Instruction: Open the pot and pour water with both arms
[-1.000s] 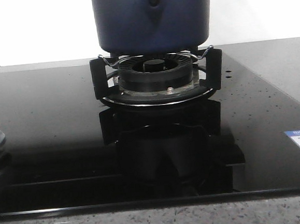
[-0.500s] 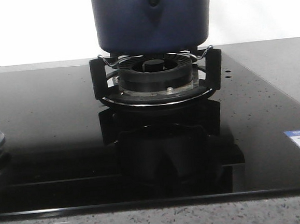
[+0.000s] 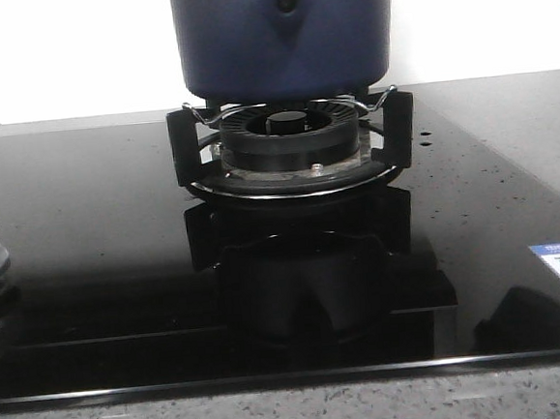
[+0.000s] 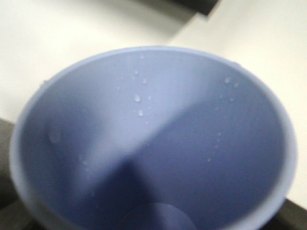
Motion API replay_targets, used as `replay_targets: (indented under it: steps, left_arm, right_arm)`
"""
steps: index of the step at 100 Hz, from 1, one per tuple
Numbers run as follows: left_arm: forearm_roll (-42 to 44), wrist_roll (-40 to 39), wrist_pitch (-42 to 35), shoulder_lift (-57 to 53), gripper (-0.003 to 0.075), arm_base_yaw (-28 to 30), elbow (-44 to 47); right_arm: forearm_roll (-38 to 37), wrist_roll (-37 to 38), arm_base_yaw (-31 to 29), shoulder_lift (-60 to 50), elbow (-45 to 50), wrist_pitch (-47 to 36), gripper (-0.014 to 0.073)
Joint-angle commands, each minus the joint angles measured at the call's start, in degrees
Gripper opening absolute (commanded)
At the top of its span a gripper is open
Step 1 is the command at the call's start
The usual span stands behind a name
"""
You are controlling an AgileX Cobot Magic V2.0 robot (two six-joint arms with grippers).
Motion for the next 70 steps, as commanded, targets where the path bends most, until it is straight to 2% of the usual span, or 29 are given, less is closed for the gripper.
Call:
replay_targets:
  steps: [1,7,19,34,70]
  left_arm:
    - [-6.7,0.1,-2.0,-0.7,0.02,-0.6,-1.9]
    - [-6.9,0.4,-2.0,-0.5,0.02,-0.6,-1.9]
    - [-6.6,1.2,-2.0,-0.3,0.02,-0.6,-1.9]
    - [-6.5,1.5,-2.0,-0.3,0.02,-0.6,-1.9]
    - [-6.5,1.5,-2.2,-0.3,0.02,-0.6,-1.9]
  right_arm:
    - [0.7,3.7,-4.9,-3.6,6.2,-10.9,0.0258]
    - [1.4,6.4,-8.5,-4.0,11.2,-16.6,0.0258]
    - [5.7,6.7,-13.7,-3.4,20.7,-25.9,0.0258]
    - [7.6,6.7,-18.4,-1.8,27.4,-36.3,0.0258]
    - [7.5,5.2,-19.3,5.3,28.4,-37.8,0.0258]
